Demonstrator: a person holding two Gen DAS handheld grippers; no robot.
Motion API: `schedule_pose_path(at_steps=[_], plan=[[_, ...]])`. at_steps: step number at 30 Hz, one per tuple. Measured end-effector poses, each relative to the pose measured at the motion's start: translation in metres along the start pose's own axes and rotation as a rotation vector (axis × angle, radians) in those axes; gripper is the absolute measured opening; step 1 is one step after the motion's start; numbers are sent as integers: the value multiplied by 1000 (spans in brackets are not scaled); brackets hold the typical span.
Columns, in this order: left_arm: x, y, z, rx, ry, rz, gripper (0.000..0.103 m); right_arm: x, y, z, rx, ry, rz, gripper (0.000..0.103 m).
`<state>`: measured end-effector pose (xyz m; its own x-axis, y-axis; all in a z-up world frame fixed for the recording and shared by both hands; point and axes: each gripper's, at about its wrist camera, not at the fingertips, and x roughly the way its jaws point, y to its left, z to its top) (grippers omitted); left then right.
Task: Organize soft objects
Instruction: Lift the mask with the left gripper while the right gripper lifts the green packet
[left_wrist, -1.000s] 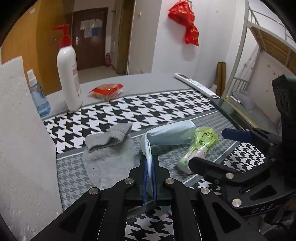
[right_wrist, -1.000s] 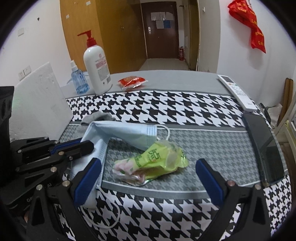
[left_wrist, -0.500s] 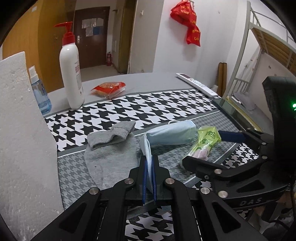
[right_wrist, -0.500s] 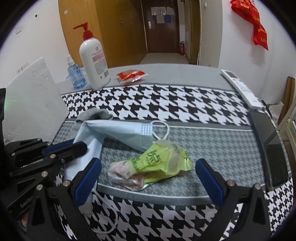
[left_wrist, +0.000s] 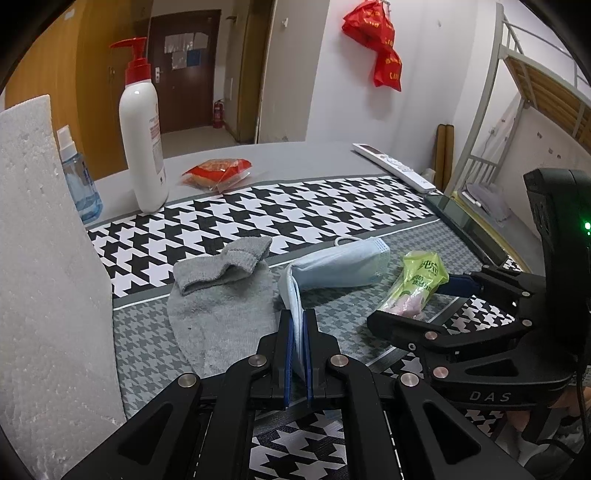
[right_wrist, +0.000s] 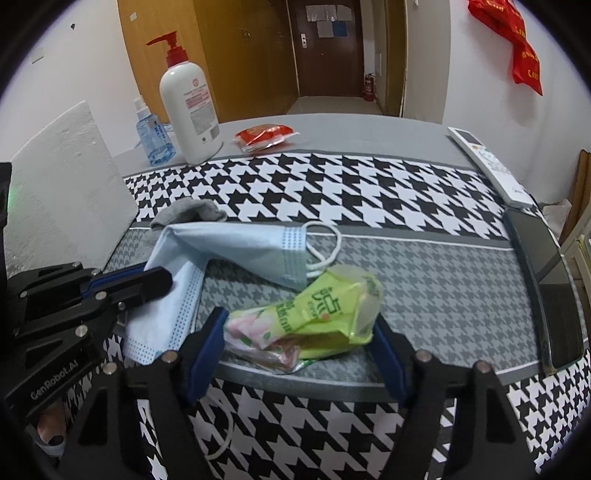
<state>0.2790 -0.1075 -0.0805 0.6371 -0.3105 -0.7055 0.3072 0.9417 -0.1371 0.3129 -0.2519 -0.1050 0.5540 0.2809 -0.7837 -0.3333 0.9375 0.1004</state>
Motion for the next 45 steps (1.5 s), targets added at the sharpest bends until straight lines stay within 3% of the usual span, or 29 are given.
schedule_pose_path(at_steps=[18, 30, 45], plan=[[-18, -4, 0, 10, -85, -38, 5, -45, -25, -10, 44, -106, -17, 76], [-27, -9, -2, 35, -145, -6, 5, -61, -25, -20, 84, -176, -34, 76], [-44, -16, 1, 40, -200, -39, 5, -84, -18, -31, 112, -254, -51, 76]])
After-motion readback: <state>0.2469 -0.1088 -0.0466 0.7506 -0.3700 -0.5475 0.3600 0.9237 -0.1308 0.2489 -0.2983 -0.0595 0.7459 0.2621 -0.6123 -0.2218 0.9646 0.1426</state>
